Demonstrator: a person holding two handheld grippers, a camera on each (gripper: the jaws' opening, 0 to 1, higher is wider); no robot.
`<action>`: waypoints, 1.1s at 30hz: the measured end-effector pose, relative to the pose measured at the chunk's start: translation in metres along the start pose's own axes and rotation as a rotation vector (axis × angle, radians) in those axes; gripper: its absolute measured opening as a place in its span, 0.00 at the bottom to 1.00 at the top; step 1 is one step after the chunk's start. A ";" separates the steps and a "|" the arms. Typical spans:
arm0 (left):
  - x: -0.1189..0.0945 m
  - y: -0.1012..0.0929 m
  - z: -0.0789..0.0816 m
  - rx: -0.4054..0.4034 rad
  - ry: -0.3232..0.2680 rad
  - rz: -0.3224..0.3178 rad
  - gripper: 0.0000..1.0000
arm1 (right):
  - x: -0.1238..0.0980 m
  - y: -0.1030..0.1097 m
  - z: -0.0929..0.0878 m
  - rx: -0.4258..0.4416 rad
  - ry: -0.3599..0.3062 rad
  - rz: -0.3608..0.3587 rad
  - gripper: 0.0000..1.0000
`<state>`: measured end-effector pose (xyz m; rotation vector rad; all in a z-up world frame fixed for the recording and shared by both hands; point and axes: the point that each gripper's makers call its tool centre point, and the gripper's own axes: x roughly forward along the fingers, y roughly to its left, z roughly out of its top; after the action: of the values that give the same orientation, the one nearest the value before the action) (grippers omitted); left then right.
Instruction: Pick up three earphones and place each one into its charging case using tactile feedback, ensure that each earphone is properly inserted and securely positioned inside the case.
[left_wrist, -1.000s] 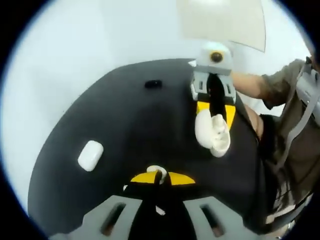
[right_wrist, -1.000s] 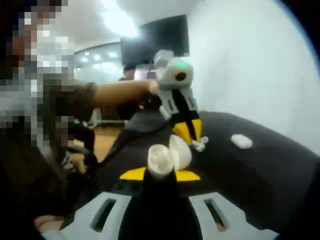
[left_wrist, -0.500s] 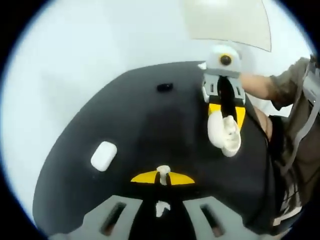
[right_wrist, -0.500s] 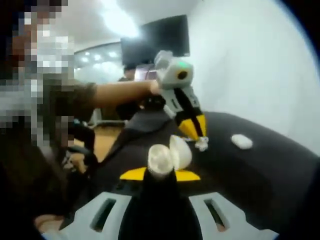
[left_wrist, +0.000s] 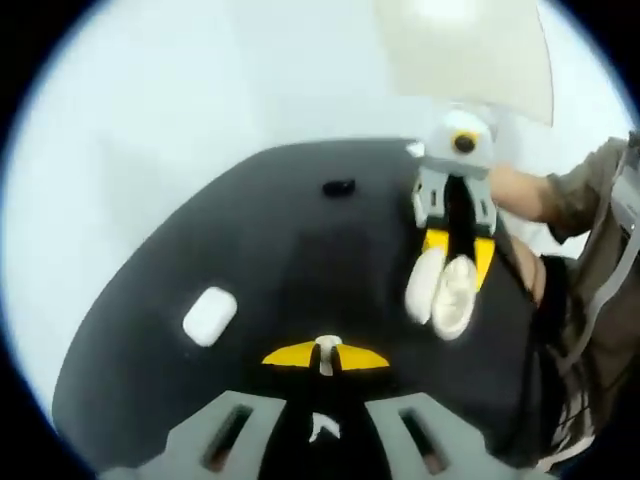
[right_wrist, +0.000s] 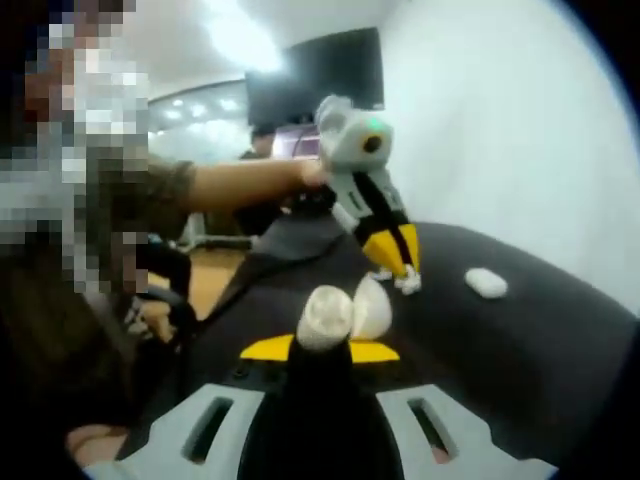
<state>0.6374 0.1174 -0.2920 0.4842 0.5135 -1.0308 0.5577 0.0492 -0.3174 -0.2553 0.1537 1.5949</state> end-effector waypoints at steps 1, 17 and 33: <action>-0.002 -0.002 0.002 0.000 -0.008 -0.006 0.04 | 0.000 0.000 0.000 0.000 0.000 0.000 0.20; -0.006 -0.083 0.036 0.129 -0.052 -0.228 0.04 | 0.000 -0.002 -0.001 -0.023 0.008 -0.009 0.20; 0.005 -0.089 0.026 0.190 0.073 -0.236 0.04 | -0.001 -0.005 0.001 -0.003 0.002 -0.016 0.21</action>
<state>0.5646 0.0596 -0.2866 0.6424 0.5487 -1.2990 0.5625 0.0485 -0.3162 -0.2598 0.1498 1.5788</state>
